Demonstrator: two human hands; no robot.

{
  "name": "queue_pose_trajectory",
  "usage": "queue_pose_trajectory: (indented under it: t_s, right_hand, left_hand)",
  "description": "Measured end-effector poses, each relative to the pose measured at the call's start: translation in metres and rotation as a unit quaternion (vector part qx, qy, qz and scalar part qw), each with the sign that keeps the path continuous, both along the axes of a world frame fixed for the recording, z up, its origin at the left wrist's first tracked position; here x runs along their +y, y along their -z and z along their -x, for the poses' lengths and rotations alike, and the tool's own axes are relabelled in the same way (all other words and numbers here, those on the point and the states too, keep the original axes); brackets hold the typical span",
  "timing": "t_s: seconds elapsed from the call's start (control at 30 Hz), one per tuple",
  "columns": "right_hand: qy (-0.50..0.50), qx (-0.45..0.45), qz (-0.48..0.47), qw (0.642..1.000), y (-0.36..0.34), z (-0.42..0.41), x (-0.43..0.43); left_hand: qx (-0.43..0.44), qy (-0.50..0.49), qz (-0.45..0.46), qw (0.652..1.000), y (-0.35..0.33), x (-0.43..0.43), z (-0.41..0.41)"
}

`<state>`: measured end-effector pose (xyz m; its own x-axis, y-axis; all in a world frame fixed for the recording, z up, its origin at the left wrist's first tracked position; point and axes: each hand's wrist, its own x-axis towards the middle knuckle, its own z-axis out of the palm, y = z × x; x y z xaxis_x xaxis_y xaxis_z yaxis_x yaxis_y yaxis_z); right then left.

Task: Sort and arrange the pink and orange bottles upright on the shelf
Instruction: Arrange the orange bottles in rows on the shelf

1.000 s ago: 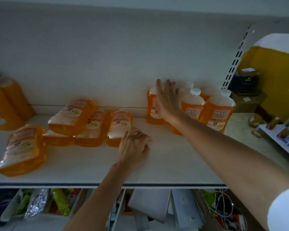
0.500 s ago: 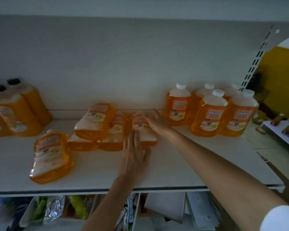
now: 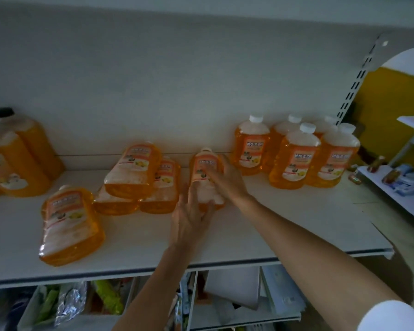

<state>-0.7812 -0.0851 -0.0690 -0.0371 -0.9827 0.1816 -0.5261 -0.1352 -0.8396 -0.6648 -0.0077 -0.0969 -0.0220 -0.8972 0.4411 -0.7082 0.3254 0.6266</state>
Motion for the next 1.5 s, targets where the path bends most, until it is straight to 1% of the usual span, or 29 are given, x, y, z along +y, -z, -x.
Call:
queue_pose_trajectory:
  t_s: [0.1, 0.2, 0.4, 0.5, 0.6, 0.7, 0.93, 1.0, 1.17, 1.3, 1.4, 1.5]
  right_hand:
    - [0.023, 0.013, 0.031, 0.999, 0.001, 0.003, 0.014]
    - [0.033, 0.012, 0.065, 0.997, 0.0, 0.005, 0.031]
    - [-0.02, -0.037, 0.094, 0.995, -0.017, 0.022, 0.059]
    - [-0.055, -0.024, 0.107, 0.993, -0.03, 0.021, 0.076]
    - [-0.065, -0.002, 0.122, 0.99, -0.031, 0.023, 0.088]
    - [-0.069, 0.021, 0.107, 0.992, -0.033, 0.037, 0.095]
    - [-0.065, 0.049, 0.073, 0.994, -0.043, 0.074, 0.089]
    - [-0.063, 0.05, 0.08, 0.994, -0.043, 0.085, 0.084]
    - [-0.071, 0.075, 0.129, 0.986, -0.047, 0.108, 0.068]
    - [-0.064, 0.078, 0.167, 0.981, -0.041, 0.114, 0.06]
    - [-0.058, 0.1, 0.188, 0.975, -0.043, 0.119, 0.05]
    - [-0.069, 0.13, 0.19, 0.971, -0.044, 0.12, 0.044]
  left_hand:
    - [0.019, 0.034, -0.001, 0.999, -0.001, 0.002, -0.005]
    - [0.074, 0.059, -0.053, 0.994, -0.007, 0.007, -0.007]
    - [0.12, 0.119, -0.066, 0.983, -0.003, 0.016, -0.007]
    - [0.159, 0.131, -0.07, 0.976, -0.003, 0.026, -0.007]
    - [0.18, 0.158, -0.059, 0.969, 0.001, 0.03, -0.011]
    - [0.157, 0.177, -0.063, 0.97, 0.01, 0.028, -0.011]
    - [0.121, 0.177, -0.04, 0.976, 0.007, 0.024, 0.02]
    - [0.12, 0.18, -0.029, 0.976, 0.005, 0.019, 0.032]
    - [0.153, 0.173, -0.03, 0.973, 0.003, 0.006, 0.06]
    - [0.175, 0.167, -0.054, 0.969, 0.006, -0.005, 0.071]
    - [0.162, 0.15, -0.071, 0.973, 0.004, -0.013, 0.08]
    - [0.128, 0.122, -0.089, 0.98, 0.003, -0.021, 0.086]
